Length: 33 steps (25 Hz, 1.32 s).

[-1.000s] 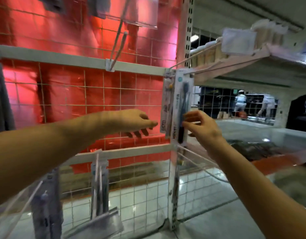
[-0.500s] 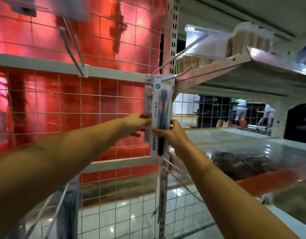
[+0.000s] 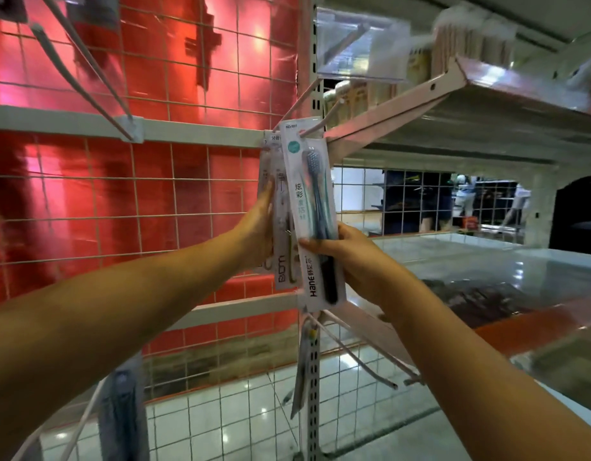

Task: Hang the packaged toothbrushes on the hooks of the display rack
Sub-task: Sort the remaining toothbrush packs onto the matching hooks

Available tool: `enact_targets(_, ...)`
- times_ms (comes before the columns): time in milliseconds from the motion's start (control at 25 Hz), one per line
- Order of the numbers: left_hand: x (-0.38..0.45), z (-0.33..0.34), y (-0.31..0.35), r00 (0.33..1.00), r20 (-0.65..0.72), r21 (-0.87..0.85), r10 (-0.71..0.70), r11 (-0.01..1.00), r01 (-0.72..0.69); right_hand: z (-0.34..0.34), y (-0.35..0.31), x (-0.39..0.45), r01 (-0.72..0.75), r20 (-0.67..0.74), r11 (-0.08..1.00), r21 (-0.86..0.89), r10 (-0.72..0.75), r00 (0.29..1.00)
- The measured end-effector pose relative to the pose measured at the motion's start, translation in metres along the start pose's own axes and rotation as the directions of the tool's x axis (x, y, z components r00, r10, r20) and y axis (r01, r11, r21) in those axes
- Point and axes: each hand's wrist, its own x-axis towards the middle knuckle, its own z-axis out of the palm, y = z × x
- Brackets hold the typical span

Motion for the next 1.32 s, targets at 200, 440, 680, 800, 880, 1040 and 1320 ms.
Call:
enact_targets(200, -0.018, -0.001, 0.004, 0.998, 0.028, 0.044, 0.051, 0.998, -0.052, -0.008, -0.008, -0.032, 0.051, 0.091, 0.995, 0.082, -0.059, 0.994)
enact_targets(440, -0.057, 0.008, 0.013, 0.981, 0.165, 0.122, 0.100, 0.985, -0.121, -0.010, -0.026, -0.068, 0.075, 0.084, 0.992, 0.098, -0.083, 0.993)
enact_targets(680, -0.109, 0.029, 0.030, 0.952, 0.275, 0.187, 0.136, 0.963, -0.192, -0.008, -0.034, -0.106, 0.042, 0.043, 0.987, 0.154, -0.049, 0.998)
enact_targets(800, -0.129, 0.034, 0.039, 0.946, 0.303, 0.195, 0.113, 0.965, -0.177, -0.007, -0.030, -0.128, -0.003, 0.015, 0.985, 0.174, 0.000, 1.000)
enact_targets(880, -0.141, 0.039, 0.044, 0.943, 0.318, 0.261, 0.094, 0.948, -0.182, -0.004, -0.027, -0.141, -0.005, -0.019, 0.981, 0.196, 0.009, 1.000)
enact_targets(1040, -0.165, 0.050, 0.047, 0.935, 0.354, 0.380, 0.009, 0.912, -0.153, 0.000, -0.018, -0.160, 0.013, -0.091, 0.949, 0.316, 0.017, 0.996)
enact_targets(1320, -0.228, 0.000, 0.062, 0.961, 0.233, 0.277, -0.150, 0.957, 0.082, 0.050, -0.009, -0.172, -0.191, 0.005, 0.892, 0.409, 0.207, 0.978)
